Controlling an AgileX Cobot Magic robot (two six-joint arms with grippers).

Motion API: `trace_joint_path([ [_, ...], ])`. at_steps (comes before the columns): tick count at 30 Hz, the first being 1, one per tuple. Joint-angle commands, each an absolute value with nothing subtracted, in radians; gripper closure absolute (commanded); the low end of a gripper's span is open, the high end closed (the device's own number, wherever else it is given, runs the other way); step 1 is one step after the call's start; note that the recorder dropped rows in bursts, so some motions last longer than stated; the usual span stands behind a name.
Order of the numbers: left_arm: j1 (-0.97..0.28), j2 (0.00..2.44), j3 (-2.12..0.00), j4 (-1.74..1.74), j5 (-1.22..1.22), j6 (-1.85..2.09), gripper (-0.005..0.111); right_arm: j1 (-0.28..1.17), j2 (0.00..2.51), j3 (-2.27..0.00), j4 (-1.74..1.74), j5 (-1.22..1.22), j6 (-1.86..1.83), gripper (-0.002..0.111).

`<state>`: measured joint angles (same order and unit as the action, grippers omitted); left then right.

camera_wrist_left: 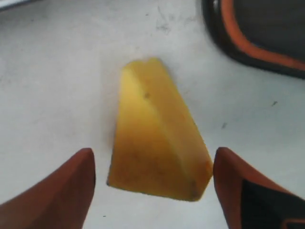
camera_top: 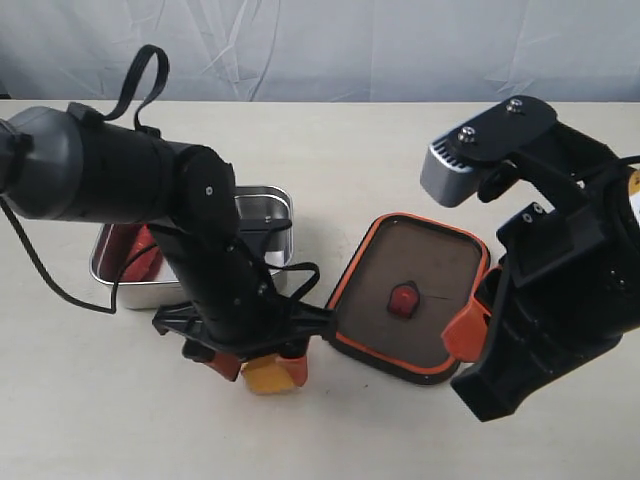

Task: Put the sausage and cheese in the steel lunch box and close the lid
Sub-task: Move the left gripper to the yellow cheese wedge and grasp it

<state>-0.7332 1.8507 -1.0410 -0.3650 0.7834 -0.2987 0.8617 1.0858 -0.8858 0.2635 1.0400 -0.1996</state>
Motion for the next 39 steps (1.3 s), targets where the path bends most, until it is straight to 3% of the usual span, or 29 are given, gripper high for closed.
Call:
trace_joint_path([
  [1, -0.742, 1.864, -1.035, -0.357, 0.779, -0.305, 0.04, 0.861, 1.079, -0.882, 0.255, 1.043, -0.198, 0.108],
  [28, -0.742, 1.874, -1.035, -0.211, 0.697, -0.089, 0.045, 0.861, 1.079, -0.882, 0.256, 1.046, -0.182, 0.108],
  [34, -0.742, 1.932, -1.035, -0.211, 0.748, -0.087, 0.061, 0.861, 1.079, -0.882, 0.258, 1.046, -0.18, 0.108],
  [39, -0.742, 1.926, -1.035, -0.227, 0.74, -0.087, 0.093, 0.861, 1.079, -0.882, 0.26, 1.046, -0.18, 0.108],
])
